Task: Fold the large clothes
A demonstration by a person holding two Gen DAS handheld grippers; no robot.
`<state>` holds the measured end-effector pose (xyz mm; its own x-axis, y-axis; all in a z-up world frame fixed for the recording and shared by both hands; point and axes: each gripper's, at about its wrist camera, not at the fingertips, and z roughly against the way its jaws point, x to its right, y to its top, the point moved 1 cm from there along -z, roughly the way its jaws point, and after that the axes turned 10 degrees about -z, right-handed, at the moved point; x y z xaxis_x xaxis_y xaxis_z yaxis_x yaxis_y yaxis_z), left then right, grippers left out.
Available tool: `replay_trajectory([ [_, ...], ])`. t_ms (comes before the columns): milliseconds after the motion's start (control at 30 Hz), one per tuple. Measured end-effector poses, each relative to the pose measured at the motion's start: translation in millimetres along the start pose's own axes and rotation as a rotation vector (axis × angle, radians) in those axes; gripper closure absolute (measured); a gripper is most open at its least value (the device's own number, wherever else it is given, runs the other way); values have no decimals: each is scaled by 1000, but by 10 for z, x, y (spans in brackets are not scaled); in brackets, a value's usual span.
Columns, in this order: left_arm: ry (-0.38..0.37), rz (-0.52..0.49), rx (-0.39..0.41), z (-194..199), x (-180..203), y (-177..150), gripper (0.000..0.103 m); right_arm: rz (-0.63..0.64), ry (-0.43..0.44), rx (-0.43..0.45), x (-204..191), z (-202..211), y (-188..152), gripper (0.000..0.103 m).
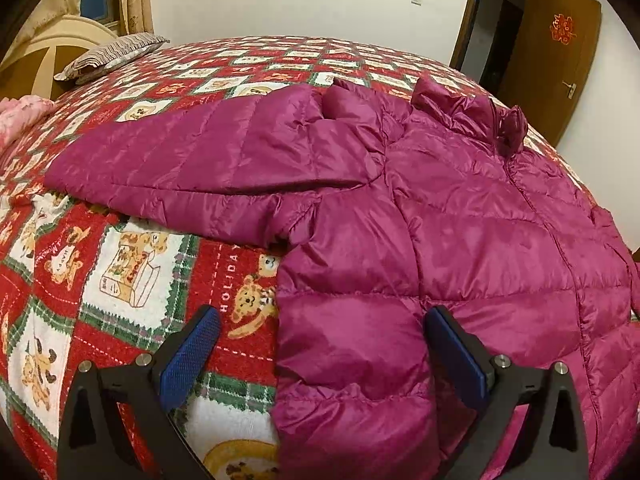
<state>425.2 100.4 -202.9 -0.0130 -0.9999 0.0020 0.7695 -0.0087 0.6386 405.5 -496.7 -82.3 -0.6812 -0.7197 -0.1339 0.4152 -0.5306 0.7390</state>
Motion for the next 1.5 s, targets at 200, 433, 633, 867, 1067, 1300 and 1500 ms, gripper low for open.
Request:
replay_trajectory([
  [200, -25, 21, 16, 22, -37, -10, 1, 108, 158, 77, -678, 687, -11, 91],
  [433, -40, 33, 24, 27, -56, -12, 1, 299, 384, 59, -1816, 1304, -551, 91],
  [633, -51, 41, 28, 27, -69, -20, 1, 419, 513, -8, -2629, 1386, -1247, 91],
  [867, -70, 55, 38, 33, -92, -24, 1, 518, 585, -95, -3180, 1340, -1957, 91],
  [1067, -83, 67, 46, 37, -112, -26, 1, 578, 602, -157, -3384, 1248, -2292, 91],
  [1300, -90, 72, 50, 40, -120, -28, 1, 601, 630, -245, -3499, 1151, -2483, 76],
  [1500, -92, 73, 52, 37, -119, -28, 1, 605, 648, -236, -3515, 1226, -2502, 53],
])
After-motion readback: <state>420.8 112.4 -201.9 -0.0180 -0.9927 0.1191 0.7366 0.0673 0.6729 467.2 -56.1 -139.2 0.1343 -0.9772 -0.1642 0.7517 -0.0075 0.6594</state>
